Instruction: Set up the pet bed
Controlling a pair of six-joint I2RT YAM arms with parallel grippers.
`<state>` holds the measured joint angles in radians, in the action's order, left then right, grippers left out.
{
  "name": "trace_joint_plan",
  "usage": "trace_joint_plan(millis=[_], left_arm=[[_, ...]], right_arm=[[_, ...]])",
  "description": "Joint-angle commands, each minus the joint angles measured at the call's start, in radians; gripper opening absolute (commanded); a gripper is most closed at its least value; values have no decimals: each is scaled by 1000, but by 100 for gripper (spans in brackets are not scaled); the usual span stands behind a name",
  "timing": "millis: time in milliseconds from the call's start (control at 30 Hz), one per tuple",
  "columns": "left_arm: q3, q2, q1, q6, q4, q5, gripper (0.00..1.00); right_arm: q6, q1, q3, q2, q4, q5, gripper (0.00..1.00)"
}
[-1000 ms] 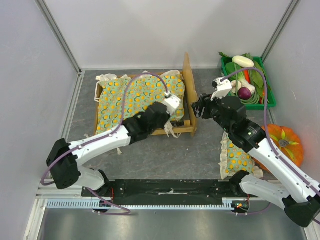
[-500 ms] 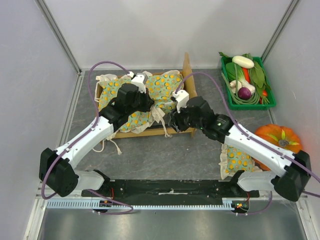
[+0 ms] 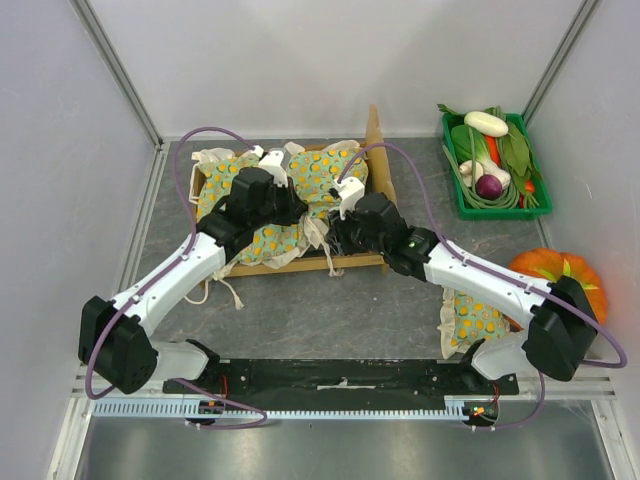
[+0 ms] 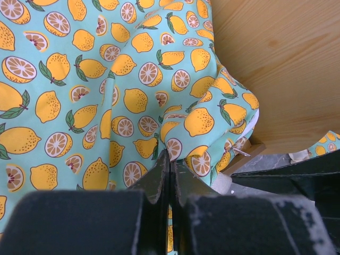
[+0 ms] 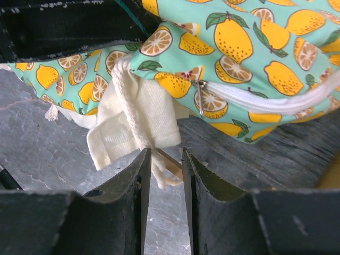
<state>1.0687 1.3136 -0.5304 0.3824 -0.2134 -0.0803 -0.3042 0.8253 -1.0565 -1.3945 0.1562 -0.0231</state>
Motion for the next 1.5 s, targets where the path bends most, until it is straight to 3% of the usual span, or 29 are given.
trace_joint_plan(millis=[0,467,1267,1467], left_arm=[[-13,-25,12,44,32,-16,2],[-26,-25,35,70,45,-55,2],[-36,-31,55,119,78,-108,2],[-47,-40,66,122,78,-108,2]], right_arm=[[-33,0,18,-29,-99,51,36],[-56,0,84,-35,-149,55,35],[-81,32,228,-133,-544,18,32],[-66,38,230,-83,-480,-24,1]])
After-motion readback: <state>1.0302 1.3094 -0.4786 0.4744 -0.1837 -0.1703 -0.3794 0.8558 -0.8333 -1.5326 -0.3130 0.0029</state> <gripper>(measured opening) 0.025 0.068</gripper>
